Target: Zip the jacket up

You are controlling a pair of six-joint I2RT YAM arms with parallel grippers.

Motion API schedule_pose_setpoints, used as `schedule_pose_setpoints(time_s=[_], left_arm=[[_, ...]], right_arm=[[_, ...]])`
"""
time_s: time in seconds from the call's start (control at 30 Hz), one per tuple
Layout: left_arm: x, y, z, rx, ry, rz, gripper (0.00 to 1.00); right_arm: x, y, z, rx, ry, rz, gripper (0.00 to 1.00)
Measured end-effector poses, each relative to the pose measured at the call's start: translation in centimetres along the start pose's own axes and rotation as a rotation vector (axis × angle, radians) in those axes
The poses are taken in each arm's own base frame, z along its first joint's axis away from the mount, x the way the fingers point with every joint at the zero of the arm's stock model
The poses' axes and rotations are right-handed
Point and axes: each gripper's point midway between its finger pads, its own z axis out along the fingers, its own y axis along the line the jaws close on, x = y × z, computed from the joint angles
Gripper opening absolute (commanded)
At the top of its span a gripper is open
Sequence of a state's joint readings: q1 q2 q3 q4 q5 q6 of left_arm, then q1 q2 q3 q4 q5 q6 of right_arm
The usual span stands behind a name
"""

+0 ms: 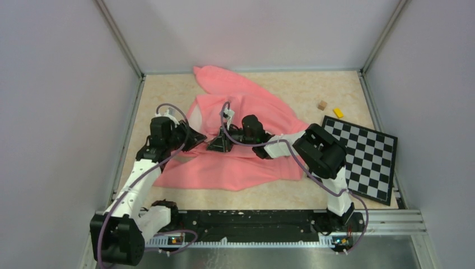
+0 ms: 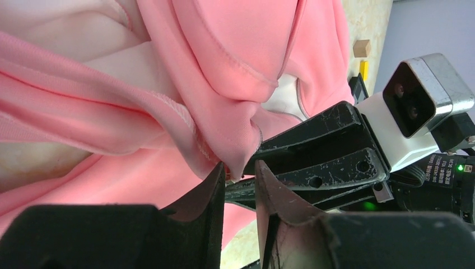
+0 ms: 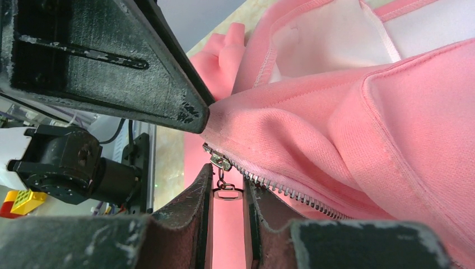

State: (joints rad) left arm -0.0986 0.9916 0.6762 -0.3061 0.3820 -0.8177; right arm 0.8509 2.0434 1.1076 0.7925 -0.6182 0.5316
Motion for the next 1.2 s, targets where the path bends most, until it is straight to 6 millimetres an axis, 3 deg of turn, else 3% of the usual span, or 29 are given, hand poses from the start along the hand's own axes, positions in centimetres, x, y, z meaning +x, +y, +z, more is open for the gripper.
schedule_pose_setpoints(time_s=[0.27, 0.4, 0.5, 0.53, 0.73, 1.0, 1.1, 1.2], left_arm=[[-0.1, 0.2, 1.1, 0.024, -0.003, 0.009, 0.30], [0.2, 0.5, 1.6, 0.023, 0.017, 0.009, 0.22], [0.2, 0.5, 1.7, 0.033, 0.017, 0.034, 0.02], [0.2, 0.4, 1.7, 0.040, 0.016, 0.049, 0.00], [-0.7, 0.3, 1.4, 0.056, -0.003, 0.305, 0.00], [-5.2, -2.5, -0.9, -0.095, -0.086, 0.804, 0.00], [-5.3, -2.1, -0.9, -0.146, -0.085, 0.922, 0.00], [-4.9, -1.3, -0.2, -0.176, -0.040, 0.989, 0.00]], right_arm=[[0.1, 0.2, 0.1, -0.003, 0.002, -0.004, 0.00], [0.1, 0.1, 0.2, -0.001, 0.007, -0.004, 0.00], [0.1, 0.1, 0.2, 0.002, 0.013, 0.000, 0.00], [0.0, 0.1, 0.2, 0.004, 0.016, 0.002, 0.00], [-0.8, 0.2, 1.5, 0.010, 0.105, 0.053, 0.00], [-5.0, 0.6, 3.4, -0.086, 0.235, -0.011, 0.00], [-4.8, 0.5, 3.0, -0.110, 0.256, -0.003, 0.00], [-3.4, -1.1, 2.3, -0.084, 0.266, 0.014, 0.00]])
